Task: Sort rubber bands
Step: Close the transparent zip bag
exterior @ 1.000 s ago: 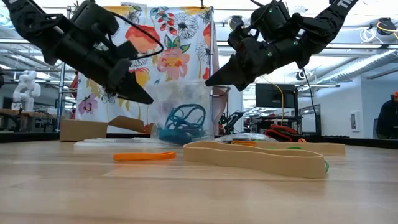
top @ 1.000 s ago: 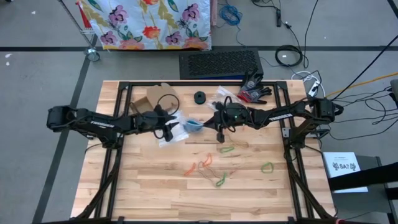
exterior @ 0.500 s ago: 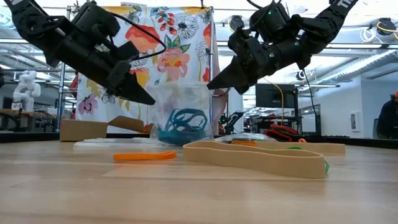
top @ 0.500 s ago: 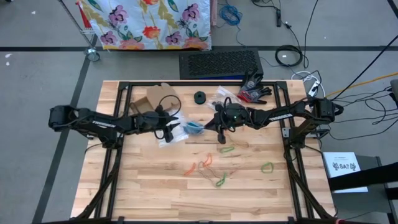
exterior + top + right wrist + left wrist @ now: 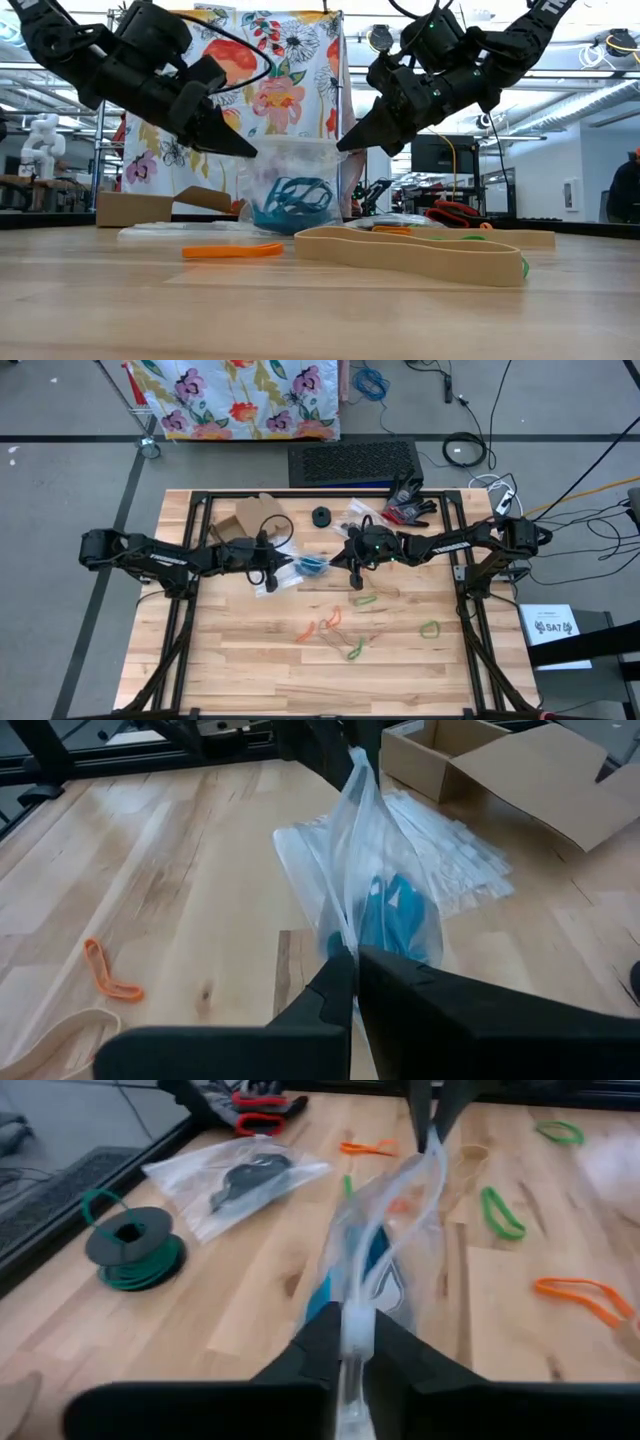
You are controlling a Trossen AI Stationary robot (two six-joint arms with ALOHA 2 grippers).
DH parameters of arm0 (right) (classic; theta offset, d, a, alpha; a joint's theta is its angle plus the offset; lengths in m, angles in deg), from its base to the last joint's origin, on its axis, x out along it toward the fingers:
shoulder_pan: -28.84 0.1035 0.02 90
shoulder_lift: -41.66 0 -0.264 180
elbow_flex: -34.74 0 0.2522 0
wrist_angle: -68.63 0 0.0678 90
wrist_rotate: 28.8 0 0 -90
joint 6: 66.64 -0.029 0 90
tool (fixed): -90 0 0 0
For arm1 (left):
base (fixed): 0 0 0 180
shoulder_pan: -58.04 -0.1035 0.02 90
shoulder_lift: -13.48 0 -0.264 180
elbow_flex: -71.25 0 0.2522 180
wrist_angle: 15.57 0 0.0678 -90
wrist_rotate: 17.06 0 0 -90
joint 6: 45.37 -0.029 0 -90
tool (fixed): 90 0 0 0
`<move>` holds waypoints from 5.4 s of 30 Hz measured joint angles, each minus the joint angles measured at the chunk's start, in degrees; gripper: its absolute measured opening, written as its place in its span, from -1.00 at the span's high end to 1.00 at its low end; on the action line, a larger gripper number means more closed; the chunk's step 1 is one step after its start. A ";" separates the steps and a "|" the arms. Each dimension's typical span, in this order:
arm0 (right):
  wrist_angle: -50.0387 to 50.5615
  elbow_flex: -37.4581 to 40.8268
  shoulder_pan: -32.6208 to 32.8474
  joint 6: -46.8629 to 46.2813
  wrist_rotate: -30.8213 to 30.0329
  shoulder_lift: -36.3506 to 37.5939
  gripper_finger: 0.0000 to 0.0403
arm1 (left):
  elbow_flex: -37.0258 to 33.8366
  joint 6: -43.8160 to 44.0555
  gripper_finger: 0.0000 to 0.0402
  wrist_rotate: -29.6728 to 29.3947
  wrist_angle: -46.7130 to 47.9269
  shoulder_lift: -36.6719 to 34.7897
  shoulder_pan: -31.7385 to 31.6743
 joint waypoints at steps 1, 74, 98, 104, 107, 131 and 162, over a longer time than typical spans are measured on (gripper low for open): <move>0.00 0.00 0.00 0.00 0.01 0.00 1.00 | 0.00 0.00 0.92 0.72 0.00 0.00 0.00; 34.71 -37.57 1.73 10.54 -1.36 -18.97 1.00 | 7.35 8.58 0.85 4.89 18.19 0.02 -0.31; 31.80 -37.53 2.34 9.11 -0.72 -18.86 0.97 | 0.90 8.28 0.98 4.78 -0.65 0.02 -0.26; 31.72 -37.53 2.69 10.71 -0.73 -18.86 0.77 | 0.87 10.00 0.99 4.76 0.64 0.02 -0.30; 29.40 -37.53 3.07 12.09 -0.73 -18.86 0.63 | 0.87 10.13 0.99 4.52 2.50 0.02 -0.37; 20.14 -37.51 4.04 15.09 -1.34 -18.86 0.59 | 1.53 10.19 1.00 5.02 -0.73 0.02 -0.33; 21.05 -37.51 3.93 16.61 -5.30 -18.91 0.72 | 1.62 10.12 1.00 6.68 -2.21 0.02 -0.26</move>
